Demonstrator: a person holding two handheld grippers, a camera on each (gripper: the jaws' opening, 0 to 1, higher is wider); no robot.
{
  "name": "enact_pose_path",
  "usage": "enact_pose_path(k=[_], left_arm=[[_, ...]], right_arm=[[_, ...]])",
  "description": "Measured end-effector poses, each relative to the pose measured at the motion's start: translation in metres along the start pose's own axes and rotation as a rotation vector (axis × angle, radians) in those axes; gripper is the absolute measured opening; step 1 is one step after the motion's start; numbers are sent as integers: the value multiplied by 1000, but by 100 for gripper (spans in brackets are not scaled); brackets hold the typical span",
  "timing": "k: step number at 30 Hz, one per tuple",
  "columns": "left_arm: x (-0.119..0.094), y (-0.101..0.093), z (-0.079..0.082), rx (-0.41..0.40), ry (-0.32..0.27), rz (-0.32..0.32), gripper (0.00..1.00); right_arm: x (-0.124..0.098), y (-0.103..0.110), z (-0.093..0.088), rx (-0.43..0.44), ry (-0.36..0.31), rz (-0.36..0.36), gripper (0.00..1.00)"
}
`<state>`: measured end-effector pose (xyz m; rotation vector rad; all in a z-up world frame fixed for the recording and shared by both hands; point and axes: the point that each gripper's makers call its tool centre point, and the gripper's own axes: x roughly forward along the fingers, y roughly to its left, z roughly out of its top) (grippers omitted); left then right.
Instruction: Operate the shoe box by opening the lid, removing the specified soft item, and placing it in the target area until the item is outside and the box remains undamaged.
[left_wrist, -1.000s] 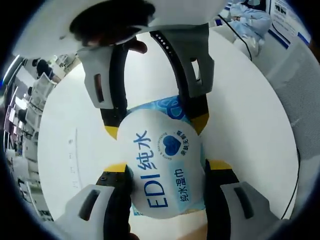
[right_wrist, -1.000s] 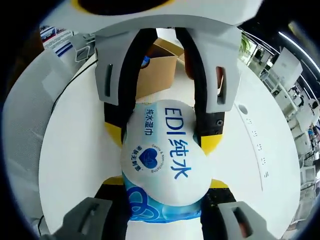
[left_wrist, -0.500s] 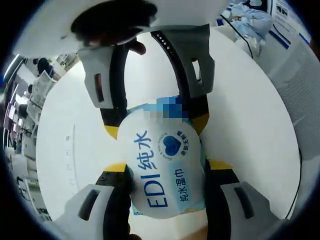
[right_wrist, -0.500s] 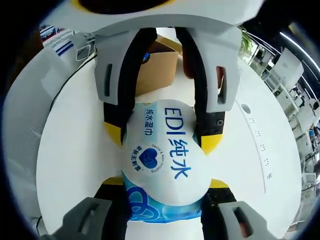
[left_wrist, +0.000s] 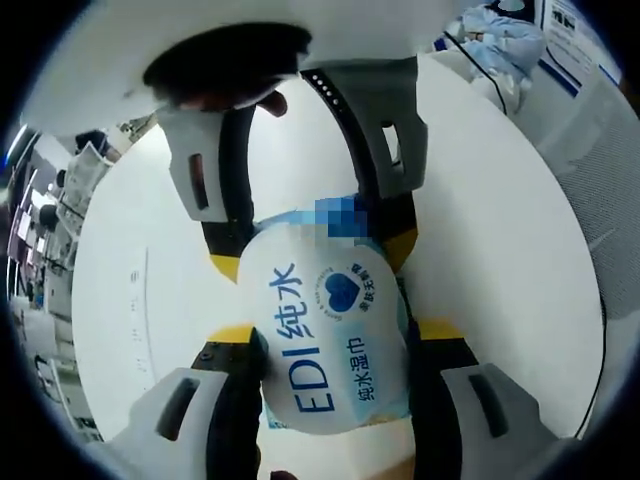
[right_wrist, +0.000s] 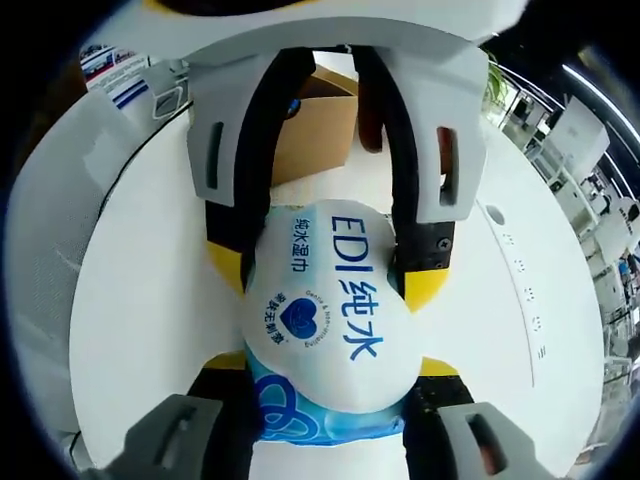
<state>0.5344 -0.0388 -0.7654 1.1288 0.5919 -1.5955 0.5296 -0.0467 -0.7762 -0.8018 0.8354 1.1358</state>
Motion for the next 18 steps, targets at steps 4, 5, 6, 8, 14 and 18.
enact_pose_path(k=[4, 5, 6, 8, 14, 18], left_arm=[[0, 0, 1, -1, 0, -1, 58], [0, 0, 1, -2, 0, -1, 58], [0, 0, 1, -5, 1, -2, 58], [-1, 0, 1, -10, 3, 0, 58], [-4, 1, 0, -7, 8, 8, 58], [-8, 0, -2, -15, 20, 10, 58]], right_arm=[[-1, 1, 0, 0, -1, 0, 57], [-1, 1, 0, 0, -1, 0, 57], [-2, 1, 0, 6, -1, -1, 57], [-3, 1, 0, 9, -2, -2, 56], [-7, 1, 3, 12, 1, -6, 56], [-10, -1, 5, 9, 3, -14, 56]])
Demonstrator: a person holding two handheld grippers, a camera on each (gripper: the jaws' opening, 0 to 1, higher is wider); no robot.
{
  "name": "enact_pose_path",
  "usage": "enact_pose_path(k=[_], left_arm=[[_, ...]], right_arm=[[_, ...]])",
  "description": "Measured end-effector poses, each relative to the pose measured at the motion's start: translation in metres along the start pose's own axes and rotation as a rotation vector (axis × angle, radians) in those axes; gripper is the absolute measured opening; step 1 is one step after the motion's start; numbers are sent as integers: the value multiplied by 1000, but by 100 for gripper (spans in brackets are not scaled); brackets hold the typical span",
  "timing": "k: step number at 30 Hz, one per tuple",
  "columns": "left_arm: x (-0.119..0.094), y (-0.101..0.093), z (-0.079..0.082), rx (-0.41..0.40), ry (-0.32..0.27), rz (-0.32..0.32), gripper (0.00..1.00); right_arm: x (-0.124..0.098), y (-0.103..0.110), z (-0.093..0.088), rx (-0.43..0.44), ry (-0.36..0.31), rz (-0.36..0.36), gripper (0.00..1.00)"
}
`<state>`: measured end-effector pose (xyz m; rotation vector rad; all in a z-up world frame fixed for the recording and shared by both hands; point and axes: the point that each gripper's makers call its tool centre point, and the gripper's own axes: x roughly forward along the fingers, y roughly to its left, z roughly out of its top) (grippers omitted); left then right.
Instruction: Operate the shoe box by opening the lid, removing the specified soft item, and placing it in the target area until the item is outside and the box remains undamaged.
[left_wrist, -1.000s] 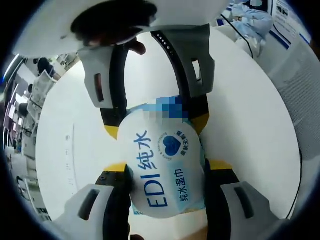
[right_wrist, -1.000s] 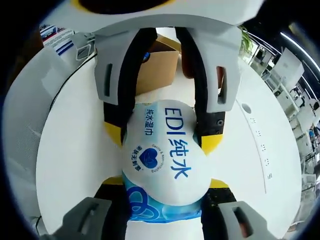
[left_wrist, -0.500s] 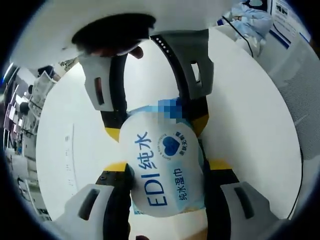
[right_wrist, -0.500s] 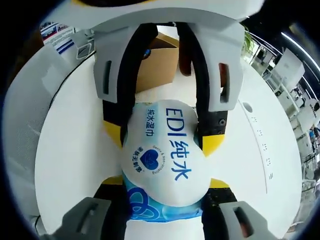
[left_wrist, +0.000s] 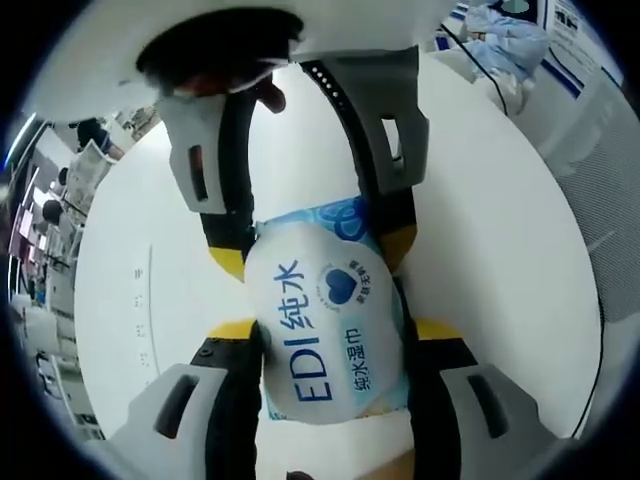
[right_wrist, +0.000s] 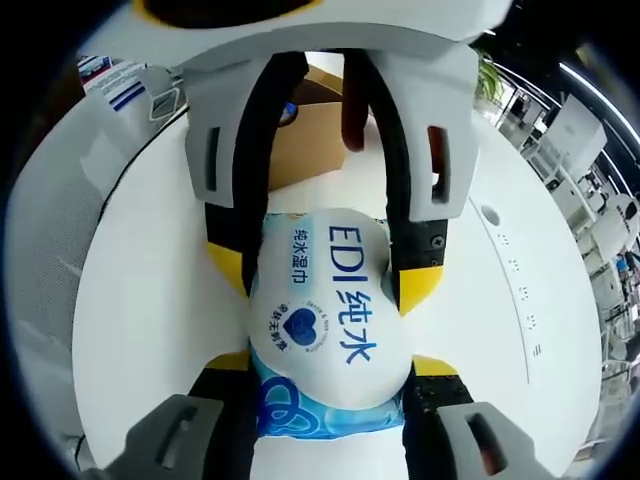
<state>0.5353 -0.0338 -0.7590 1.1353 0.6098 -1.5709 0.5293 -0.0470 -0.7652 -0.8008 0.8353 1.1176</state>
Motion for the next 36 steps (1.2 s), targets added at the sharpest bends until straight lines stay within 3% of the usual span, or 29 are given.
enact_pose_path(k=[17, 25, 36], left_arm=[[-37, 2, 4, -76, -43, 55, 58], [-62, 6, 2, -149, -87, 100, 60], [-98, -7, 1, -253, -149, 150, 60]], right_arm=[[-17, 3, 4, 33, -6, -35, 59], [-32, -2, 17, 124, -62, -66, 58], [-48, 0, 39, 223, -149, -100, 57]])
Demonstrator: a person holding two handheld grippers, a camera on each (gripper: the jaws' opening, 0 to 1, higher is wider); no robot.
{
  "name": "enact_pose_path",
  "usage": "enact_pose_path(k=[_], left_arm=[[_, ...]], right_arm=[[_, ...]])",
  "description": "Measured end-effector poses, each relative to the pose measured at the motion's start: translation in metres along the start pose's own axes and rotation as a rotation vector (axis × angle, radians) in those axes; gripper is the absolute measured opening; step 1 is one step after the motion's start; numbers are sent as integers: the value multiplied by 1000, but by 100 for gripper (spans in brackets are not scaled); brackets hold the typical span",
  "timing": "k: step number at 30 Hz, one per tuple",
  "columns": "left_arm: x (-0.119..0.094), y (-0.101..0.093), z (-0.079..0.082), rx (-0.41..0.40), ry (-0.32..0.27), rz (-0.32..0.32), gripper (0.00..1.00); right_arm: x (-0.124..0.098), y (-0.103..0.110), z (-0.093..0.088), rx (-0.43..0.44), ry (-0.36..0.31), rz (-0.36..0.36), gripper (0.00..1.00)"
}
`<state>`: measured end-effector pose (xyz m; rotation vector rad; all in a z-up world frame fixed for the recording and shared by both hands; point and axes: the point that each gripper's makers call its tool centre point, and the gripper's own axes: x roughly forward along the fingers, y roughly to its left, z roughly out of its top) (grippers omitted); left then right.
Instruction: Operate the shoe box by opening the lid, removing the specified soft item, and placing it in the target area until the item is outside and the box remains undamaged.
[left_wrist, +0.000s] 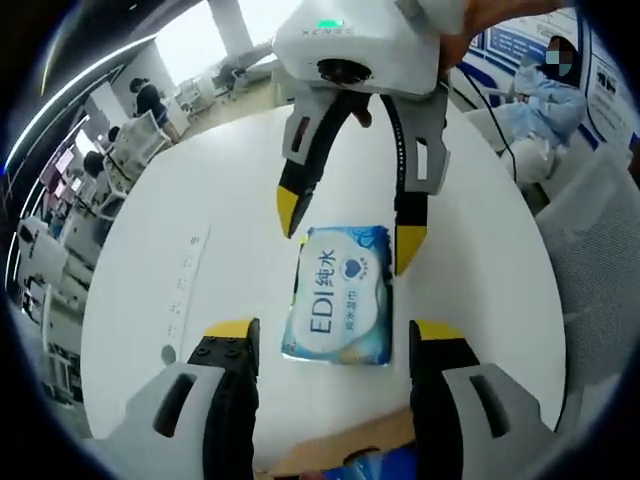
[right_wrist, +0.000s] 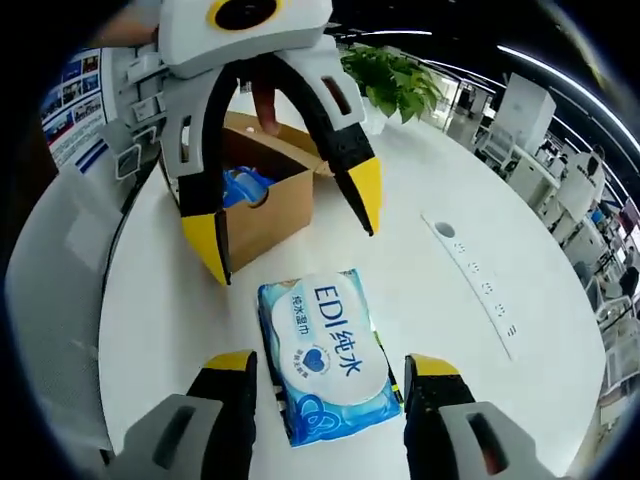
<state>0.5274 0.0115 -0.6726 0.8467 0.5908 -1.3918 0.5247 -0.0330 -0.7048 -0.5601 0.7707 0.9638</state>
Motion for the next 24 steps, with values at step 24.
enact_pose_path(k=[24], left_arm=[[-69, 1, -9, -213, -147, 111, 60]], right_arm=[[-20, 19, 51, 181, -196, -8, 56]])
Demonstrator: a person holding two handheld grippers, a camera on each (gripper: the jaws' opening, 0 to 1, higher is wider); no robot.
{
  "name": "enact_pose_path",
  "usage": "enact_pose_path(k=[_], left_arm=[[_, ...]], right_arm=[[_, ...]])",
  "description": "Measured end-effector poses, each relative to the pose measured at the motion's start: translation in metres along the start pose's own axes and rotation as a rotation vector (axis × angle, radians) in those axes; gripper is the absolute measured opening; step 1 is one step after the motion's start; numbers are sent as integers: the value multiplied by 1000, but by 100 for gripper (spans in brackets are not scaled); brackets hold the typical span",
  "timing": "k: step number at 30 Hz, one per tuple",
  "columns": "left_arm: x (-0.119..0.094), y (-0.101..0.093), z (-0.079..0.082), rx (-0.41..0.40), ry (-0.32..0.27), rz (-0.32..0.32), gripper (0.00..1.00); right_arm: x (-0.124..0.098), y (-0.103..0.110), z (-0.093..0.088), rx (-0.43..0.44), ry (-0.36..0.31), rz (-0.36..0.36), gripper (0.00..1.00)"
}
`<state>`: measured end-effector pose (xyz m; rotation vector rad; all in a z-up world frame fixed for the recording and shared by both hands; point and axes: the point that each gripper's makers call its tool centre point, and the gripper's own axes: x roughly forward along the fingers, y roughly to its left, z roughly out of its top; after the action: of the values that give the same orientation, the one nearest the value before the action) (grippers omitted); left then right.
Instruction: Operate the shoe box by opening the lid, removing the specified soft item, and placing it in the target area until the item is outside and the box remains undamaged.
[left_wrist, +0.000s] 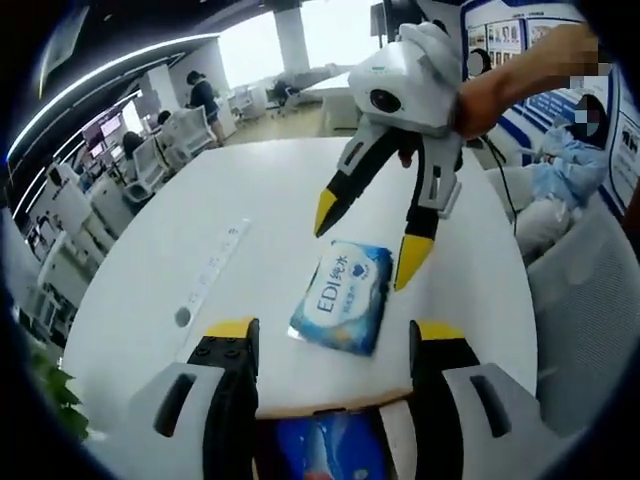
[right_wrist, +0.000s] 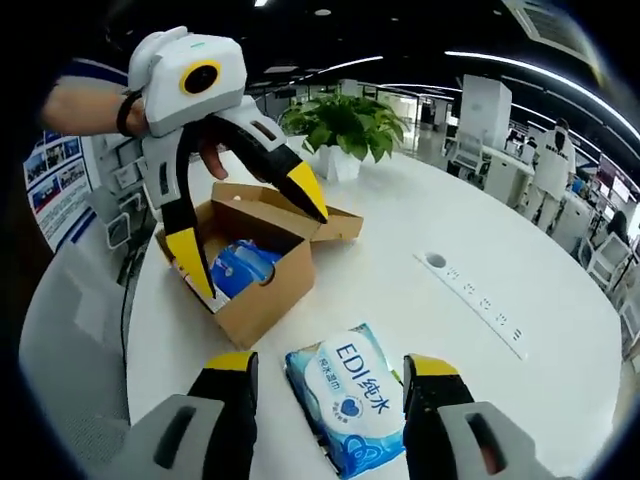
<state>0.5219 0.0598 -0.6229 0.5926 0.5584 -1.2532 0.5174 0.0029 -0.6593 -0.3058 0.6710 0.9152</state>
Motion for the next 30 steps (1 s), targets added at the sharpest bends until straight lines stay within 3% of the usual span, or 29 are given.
enact_pose_path(k=[7, 13, 18, 24, 28, 30], left_arm=[[-23, 0, -9, -53, -32, 24, 62], [-48, -1, -21, -106, -64, 59, 64], [-69, -7, -30, -143, -90, 88, 66], [-93, -17, -50, -197, -108, 123, 68], [-111, -22, -60, -242, -136, 162, 67], [-116, -24, -69, -247, -119, 171, 67]], right_arm=[[6, 14, 9, 3, -18, 18, 56], [10, 22, 25, 97, -104, 26, 57], [17, 37, 27, 89, -99, 42, 57], [22, 53, 37, 156, -155, 59, 57], [28, 63, 39, 152, -158, 61, 57], [32, 65, 39, 181, -165, 60, 57]])
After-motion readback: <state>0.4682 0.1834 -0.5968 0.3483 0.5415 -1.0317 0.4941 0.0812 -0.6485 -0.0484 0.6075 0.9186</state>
